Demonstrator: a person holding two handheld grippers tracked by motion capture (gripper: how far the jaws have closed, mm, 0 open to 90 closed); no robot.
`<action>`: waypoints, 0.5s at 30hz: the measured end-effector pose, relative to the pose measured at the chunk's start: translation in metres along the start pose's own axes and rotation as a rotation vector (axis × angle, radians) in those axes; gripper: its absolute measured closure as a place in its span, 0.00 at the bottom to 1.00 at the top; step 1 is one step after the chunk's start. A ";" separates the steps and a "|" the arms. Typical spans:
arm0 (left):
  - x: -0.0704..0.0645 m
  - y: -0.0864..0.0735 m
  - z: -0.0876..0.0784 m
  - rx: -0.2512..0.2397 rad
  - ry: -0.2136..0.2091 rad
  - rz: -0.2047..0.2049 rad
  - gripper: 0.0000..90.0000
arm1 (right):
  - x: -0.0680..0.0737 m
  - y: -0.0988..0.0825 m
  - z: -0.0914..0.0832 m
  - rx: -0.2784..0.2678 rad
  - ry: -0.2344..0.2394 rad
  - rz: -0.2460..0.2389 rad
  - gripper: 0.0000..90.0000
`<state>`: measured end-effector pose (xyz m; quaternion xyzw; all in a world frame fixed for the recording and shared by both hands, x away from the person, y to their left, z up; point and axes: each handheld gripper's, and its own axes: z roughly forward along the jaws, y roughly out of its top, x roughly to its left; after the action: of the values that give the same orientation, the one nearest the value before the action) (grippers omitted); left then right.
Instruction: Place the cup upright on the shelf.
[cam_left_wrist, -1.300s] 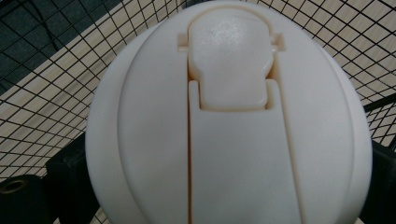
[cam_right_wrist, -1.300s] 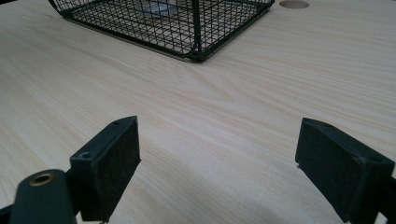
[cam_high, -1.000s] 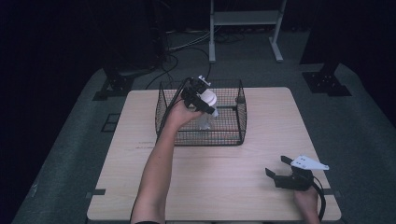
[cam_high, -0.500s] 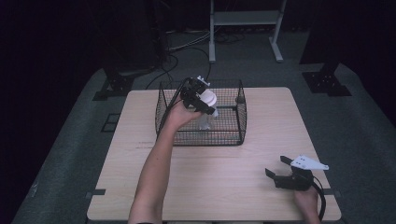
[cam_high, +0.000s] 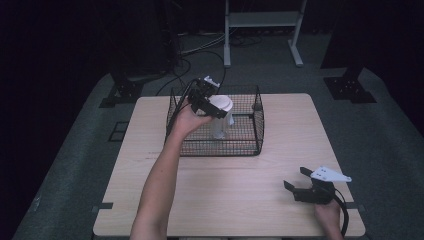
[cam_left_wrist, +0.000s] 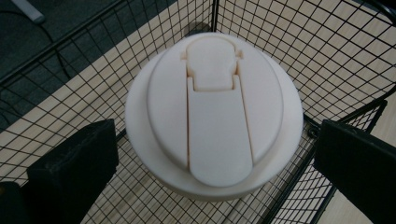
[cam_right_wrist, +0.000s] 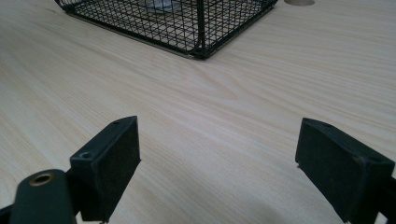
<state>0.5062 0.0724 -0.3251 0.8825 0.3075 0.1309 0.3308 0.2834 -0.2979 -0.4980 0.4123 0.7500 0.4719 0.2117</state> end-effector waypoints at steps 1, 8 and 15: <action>0.000 0.000 0.000 0.000 0.000 0.000 0.00 | 0.000 0.000 0.000 0.000 0.000 0.000 0.14; 0.001 -0.005 -0.013 -0.011 0.009 0.006 0.00 | 0.000 0.000 0.000 0.003 -0.005 0.001 0.14; 0.005 -0.017 -0.023 -0.016 0.003 -0.027 0.00 | 0.001 0.000 0.000 -0.004 -0.010 -0.002 0.14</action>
<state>0.4918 0.0971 -0.3188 0.8755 0.3188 0.1303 0.3390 0.2826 -0.2978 -0.4982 0.4137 0.7482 0.4712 0.2168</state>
